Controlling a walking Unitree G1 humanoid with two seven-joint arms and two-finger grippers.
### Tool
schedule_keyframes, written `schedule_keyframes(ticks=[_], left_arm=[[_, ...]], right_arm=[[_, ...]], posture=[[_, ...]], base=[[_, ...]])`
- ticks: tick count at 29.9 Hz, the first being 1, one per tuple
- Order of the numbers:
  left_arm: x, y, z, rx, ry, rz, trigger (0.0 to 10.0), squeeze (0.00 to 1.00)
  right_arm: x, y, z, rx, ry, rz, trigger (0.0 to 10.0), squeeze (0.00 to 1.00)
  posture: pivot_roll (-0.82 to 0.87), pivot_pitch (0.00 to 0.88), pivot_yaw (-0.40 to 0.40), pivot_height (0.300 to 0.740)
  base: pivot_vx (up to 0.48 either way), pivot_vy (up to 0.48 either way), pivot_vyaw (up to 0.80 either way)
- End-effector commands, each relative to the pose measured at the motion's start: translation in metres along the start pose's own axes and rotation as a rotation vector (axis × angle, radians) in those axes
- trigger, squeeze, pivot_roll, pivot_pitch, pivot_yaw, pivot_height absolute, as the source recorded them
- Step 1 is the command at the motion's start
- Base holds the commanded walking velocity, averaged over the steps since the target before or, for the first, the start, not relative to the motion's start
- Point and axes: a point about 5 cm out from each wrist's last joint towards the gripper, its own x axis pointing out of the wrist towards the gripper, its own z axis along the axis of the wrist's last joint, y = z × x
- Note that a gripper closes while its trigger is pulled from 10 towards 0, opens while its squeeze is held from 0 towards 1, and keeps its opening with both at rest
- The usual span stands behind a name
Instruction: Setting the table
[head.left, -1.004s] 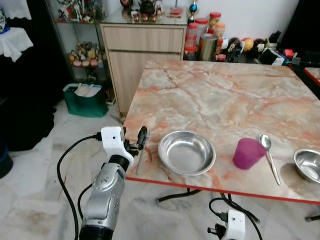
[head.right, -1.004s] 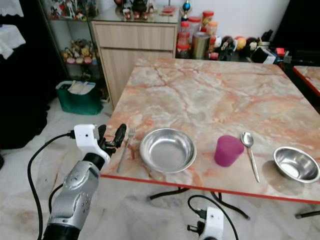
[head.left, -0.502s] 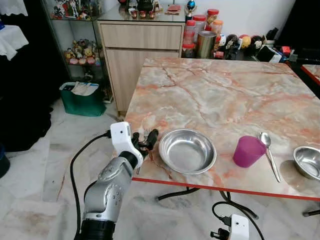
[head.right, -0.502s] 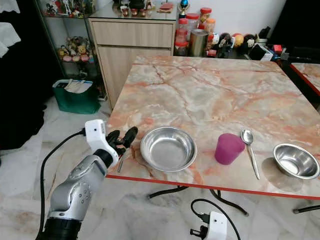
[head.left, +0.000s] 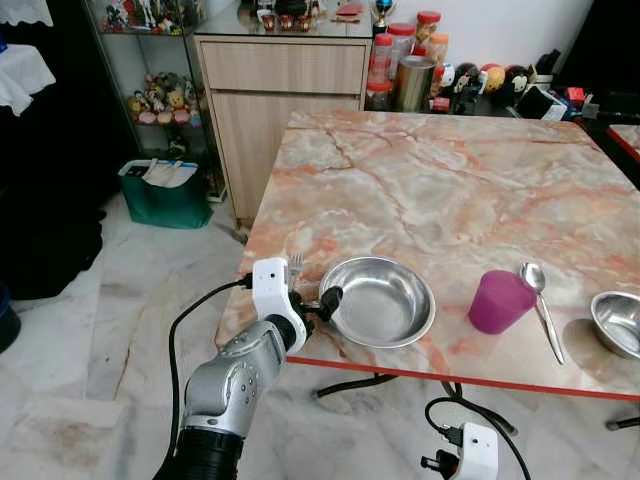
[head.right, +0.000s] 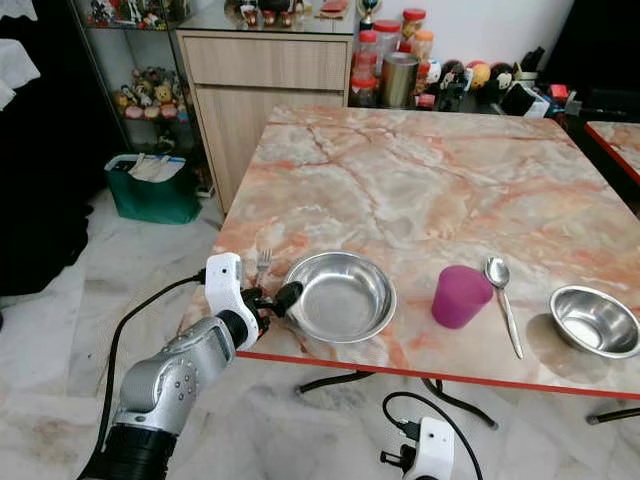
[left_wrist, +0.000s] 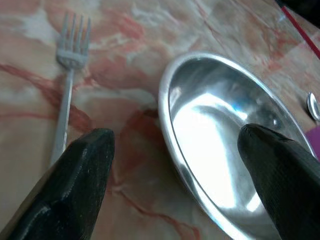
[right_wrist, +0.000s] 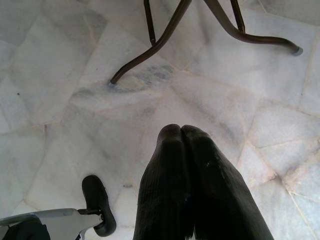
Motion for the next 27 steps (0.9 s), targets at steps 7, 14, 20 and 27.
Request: schedule_keyframes(ticks=[7, 14, 20, 27], left_arm=[[0.007, -0.009, -0.003, 0.026, 0.055, -0.027, 10.0, 0.0], [0.011, -0.016, -0.004, 0.065, 0.066, -0.042, 10.0, 0.0], [0.016, -0.024, -0.004, 0.097, 0.073, -0.059, 10.0, 0.0], [0.019, -0.026, -0.008, 0.141, 0.086, -0.052, 10.0, 0.0]], right_arm=[[0.001, 0.001, 0.003, 0.006, -0.013, -0.001, 10.0, 0.0], [0.001, 0.002, 0.003, 0.007, -0.014, 0.001, 10.0, 0.0], [0.001, 0.004, 0.003, 0.01, -0.015, 0.003, 10.0, 0.0], [0.001, 0.003, 0.003, 0.013, -0.015, 0.0, 10.0, 0.0]], posture=[[0.03, 0.019, -0.024, 0.74], [0.02, 0.018, -0.02, 0.74], [0.02, 0.018, -0.016, 0.74], [0.02, 0.018, -0.013, 0.74]], base=[[0.0, 0.0, 0.0], [0.0, 0.0, 0.0], [0.0, 0.0, 0.0], [0.0, 0.0, 0.0]])
